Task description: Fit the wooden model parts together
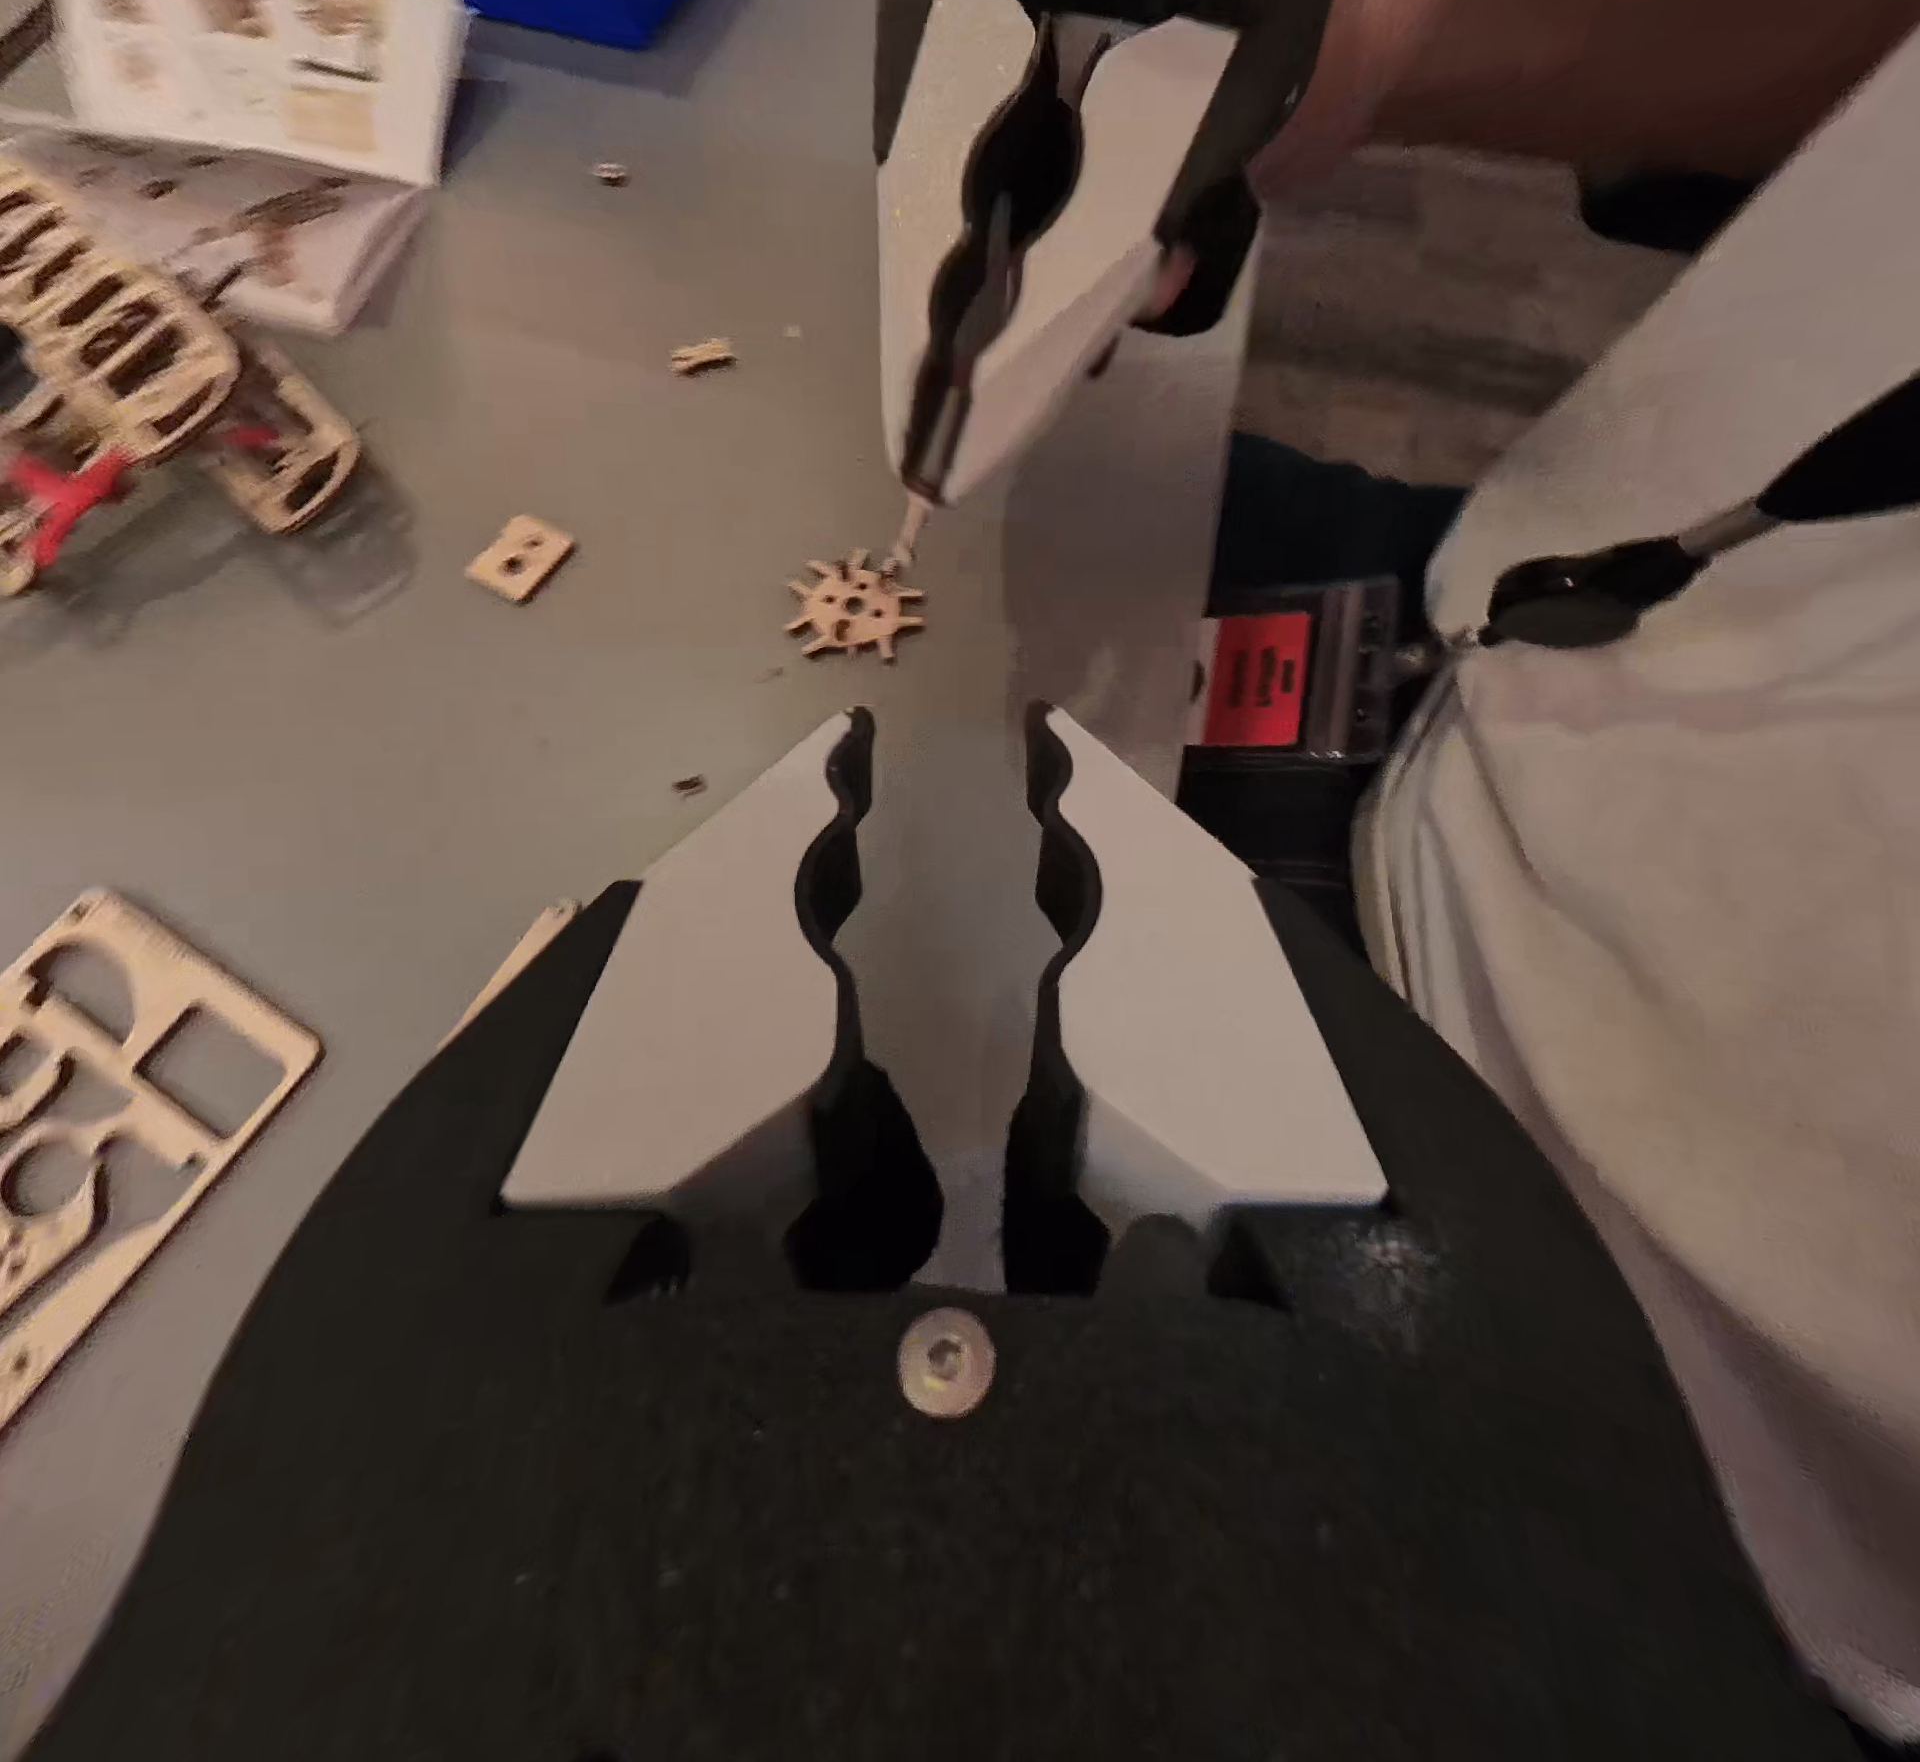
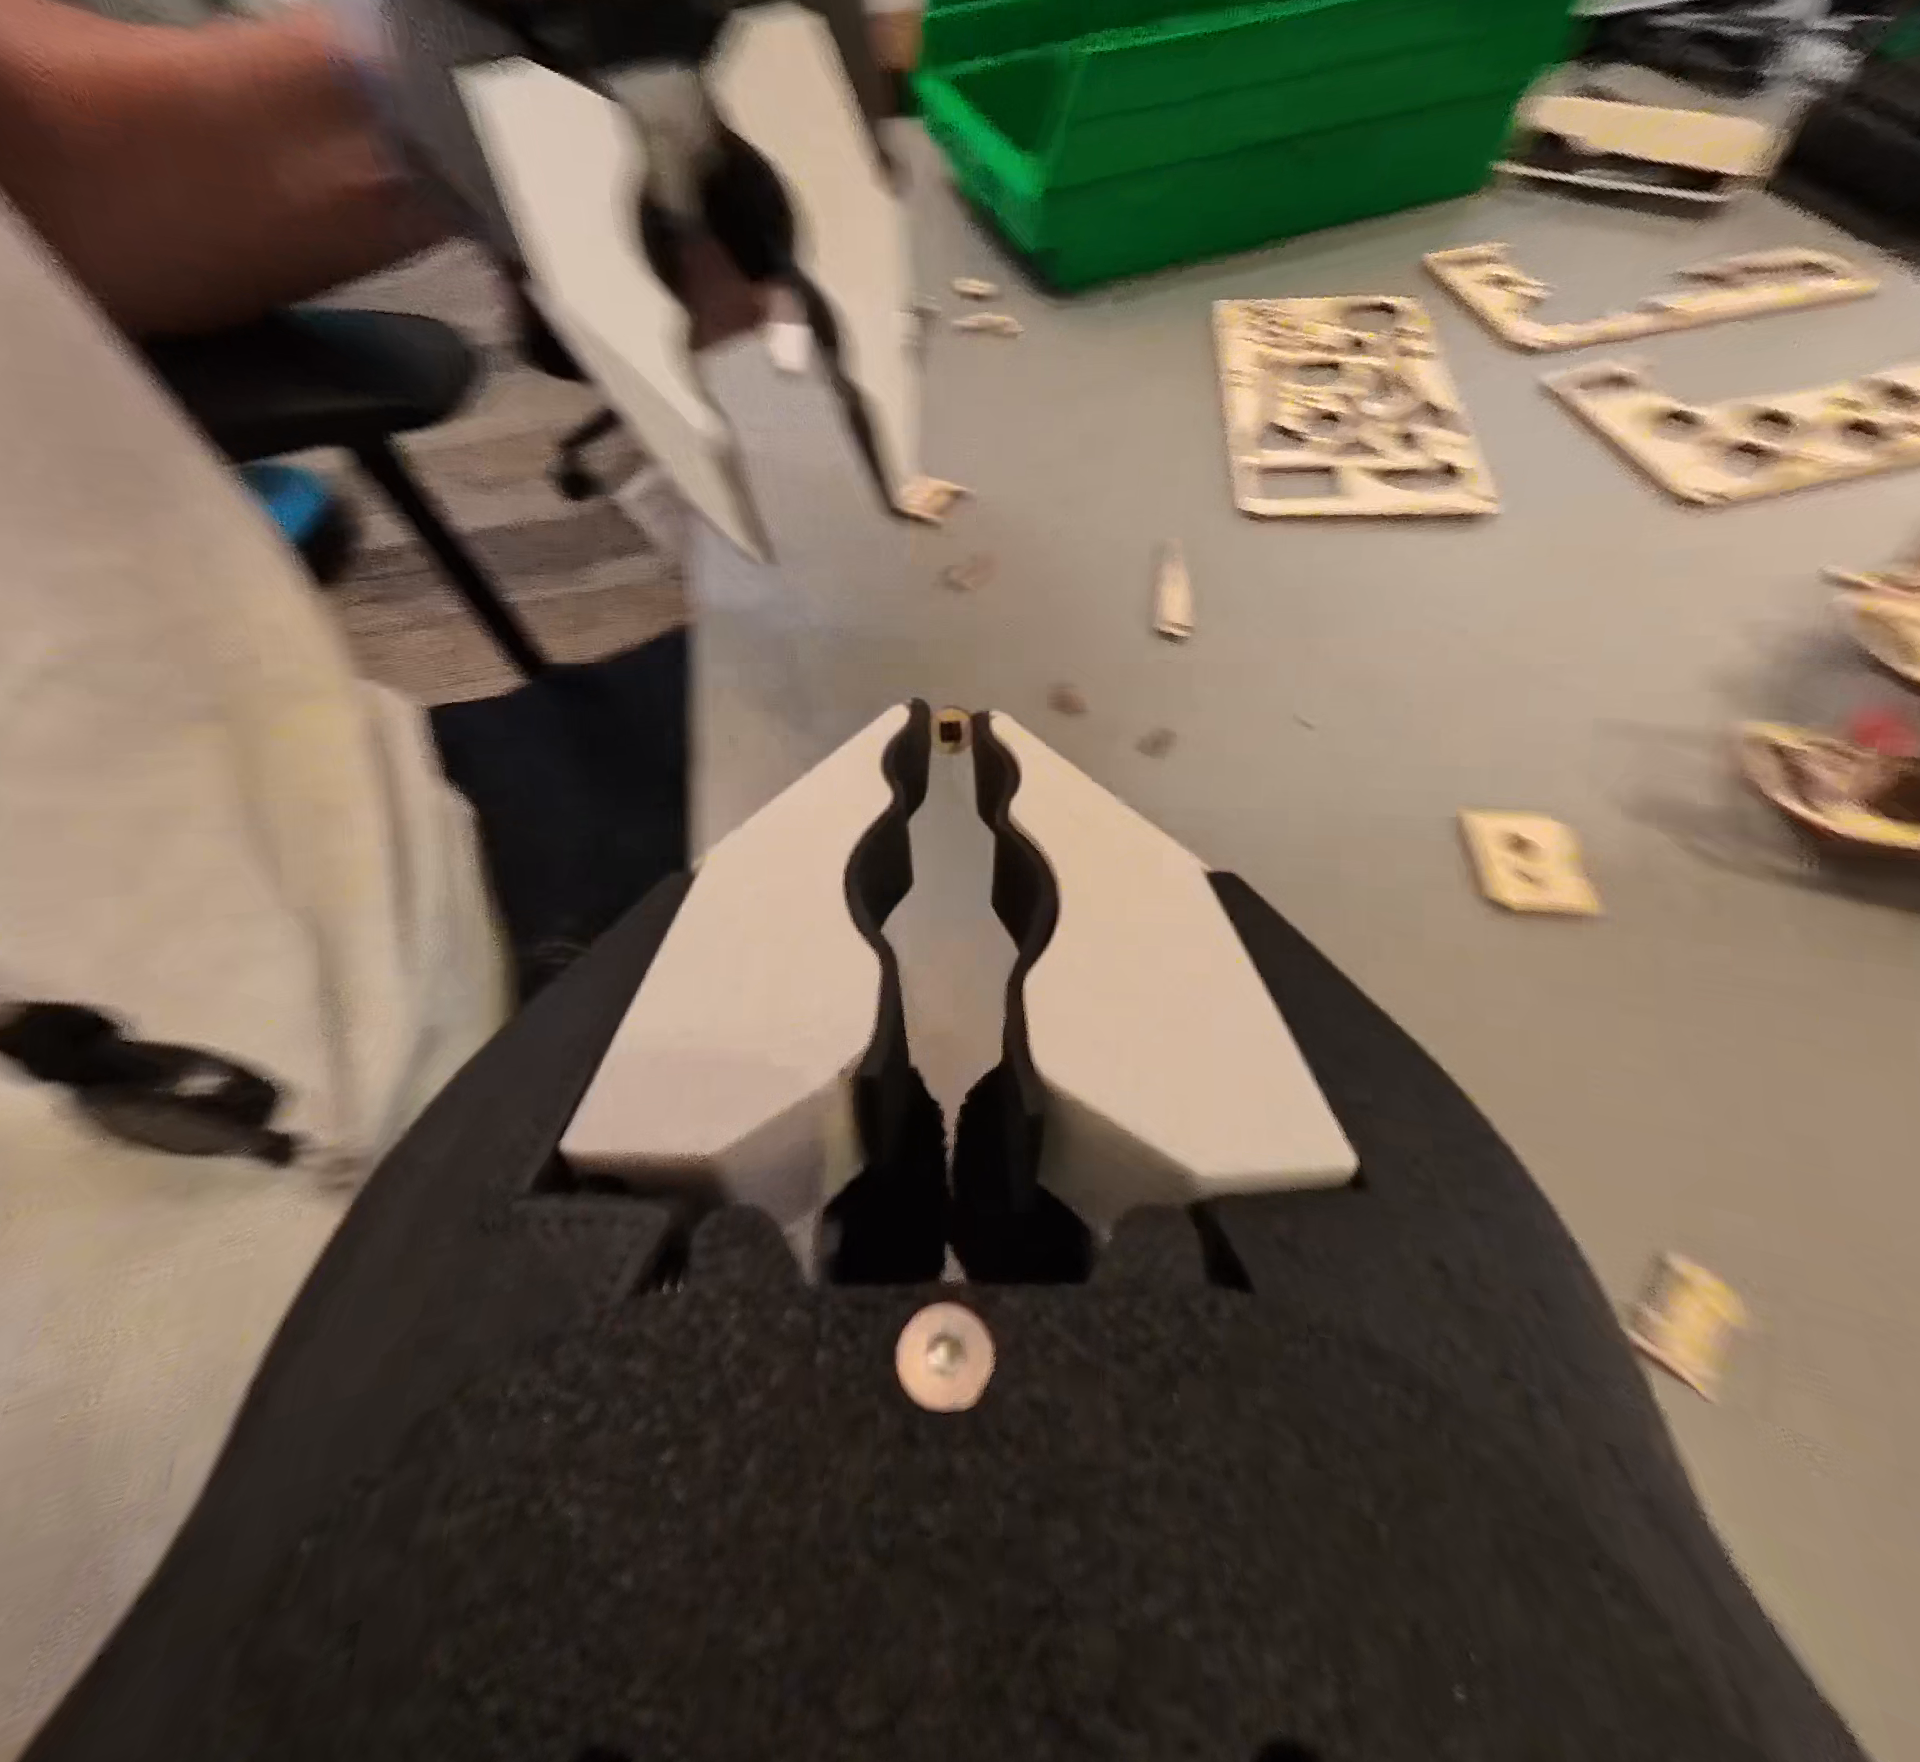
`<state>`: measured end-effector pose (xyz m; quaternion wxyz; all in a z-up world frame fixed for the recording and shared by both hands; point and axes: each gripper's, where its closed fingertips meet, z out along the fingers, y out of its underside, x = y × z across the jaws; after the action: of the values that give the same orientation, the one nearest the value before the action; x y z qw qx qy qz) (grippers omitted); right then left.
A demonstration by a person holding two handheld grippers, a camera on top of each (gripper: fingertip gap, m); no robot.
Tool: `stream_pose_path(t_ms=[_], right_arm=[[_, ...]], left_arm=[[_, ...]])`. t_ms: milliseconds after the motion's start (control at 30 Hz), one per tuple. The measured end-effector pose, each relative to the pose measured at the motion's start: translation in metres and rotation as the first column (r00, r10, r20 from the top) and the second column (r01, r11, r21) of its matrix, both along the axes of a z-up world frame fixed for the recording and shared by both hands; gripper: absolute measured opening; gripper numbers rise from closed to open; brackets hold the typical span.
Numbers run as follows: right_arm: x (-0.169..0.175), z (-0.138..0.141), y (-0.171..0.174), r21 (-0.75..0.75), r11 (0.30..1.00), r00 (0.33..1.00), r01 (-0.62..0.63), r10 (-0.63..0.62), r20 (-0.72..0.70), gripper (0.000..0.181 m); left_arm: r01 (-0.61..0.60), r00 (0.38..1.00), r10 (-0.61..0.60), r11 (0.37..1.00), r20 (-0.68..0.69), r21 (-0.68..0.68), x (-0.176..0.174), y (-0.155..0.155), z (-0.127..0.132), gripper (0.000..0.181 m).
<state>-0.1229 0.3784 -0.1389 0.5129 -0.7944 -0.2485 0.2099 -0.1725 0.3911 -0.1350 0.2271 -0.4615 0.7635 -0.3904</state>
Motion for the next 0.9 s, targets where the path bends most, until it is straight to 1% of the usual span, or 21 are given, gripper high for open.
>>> stream_pose_path(t_ms=[100,133,167,233,300,333,433,500,600,667,700,733,767,833,900], right_arm=[[0.064,-0.028,0.028,-0.041,0.98,0.976,0.196,-0.191,0.109,0.007],[0.08,-0.038,0.038,-0.059,0.969,0.963,0.242,-0.232,0.137,0.007],[0.09,-0.046,0.046,-0.08,0.962,0.958,0.261,-0.248,0.146,0.007],[0.111,-0.054,0.064,-0.082,0.943,0.935,0.324,-0.306,0.18,0.007],[0.129,-0.056,0.076,-0.072,0.926,0.916,0.37,-0.351,0.191,0.007],[0.137,-0.061,0.08,-0.1,0.917,0.911,0.386,-0.361,0.2,0.007],[0.143,-0.082,0.081,-0.204,0.896,0.911,0.394,-0.351,0.218,0.007],[0.145,-0.092,0.078,-0.237,0.88,0.898,0.411,-0.346,0.271,0.007],[0.149,-0.092,0.073,-0.258,0.854,0.88,0.451,-0.377,0.29,0.007],[0.148,-0.091,0.071,-0.287,0.842,0.882,0.456,-0.384,0.275,0.009],[0.148,-0.09,0.071,-0.286,0.839,0.88,0.462,-0.395,0.262,0.018],[0.148,-0.087,0.069,-0.286,0.84,0.882,0.462,-0.399,0.251,0.023],[0.151,-0.082,0.066,-0.278,0.839,0.879,0.467,-0.407,0.247,0.023],[0.167,-0.065,0.056,-0.222,0.833,0.856,0.507,-0.455,0.247,0.022],[0.192,-0.052,0.037,-0.172,0.816,0.823,0.553,-0.502,0.265,0.021]], left_arm=[[-0.131,0.991,0.133,0.987,0.019,-0.091,-0.004,0.016,0.01,0.026],[-0.169,0.985,0.173,0.977,0.015,-0.126,-0.005,0.018,0.009,0.025],[-0.199,0.979,0.203,0.967,0.011,-0.158,-0.006,0.019,0.006,0.025],[-0.262,0.963,0.269,0.945,0.009,-0.194,-0.007,0.022,-0.003,0.023],[-0.316,0.948,0.318,0.923,-0.024,-0.219,-0.01,0.024,-0.015,0.023],[-0.326,0.944,0.327,0.915,-0.038,-0.238,-0.012,0.023,-0.019,0.023],[-0.337,0.939,0.343,0.898,-0.032,-0.283,-0.016,0.023,-0.021,0.023],[-0.345,0.937,0.347,0.902,-0.04,-0.259,-0.018,0.03,-0.025,0.023],[-0.369,0.928,0.369,0.903,-0.04,-0.219,-0.02,0.043,-0.028,0.023],[-0.373,0.926,0.374,0.901,-0.039,-0.223,-0.02,0.047,-0.027,0.023],[-0.368,0.929,0.369,0.901,-0.04,-0.228,-0.02,0.046,-0.027,0.023],[-0.365,0.93,0.366,0.903,-0.04,-0.227,-0.02,0.046,-0.027,0.023],[-0.365,0.93,0.366,0.905,-0.038,-0.219,-0.02,0.046,-0.027,0.023],[-0.36,0.932,0.36,0.911,-0.037,-0.202,-0.021,0.044,-0.029,0.023],[-0.36,0.933,0.358,0.916,-0.041,-0.179,-0.023,0.043,-0.032,0.023]])
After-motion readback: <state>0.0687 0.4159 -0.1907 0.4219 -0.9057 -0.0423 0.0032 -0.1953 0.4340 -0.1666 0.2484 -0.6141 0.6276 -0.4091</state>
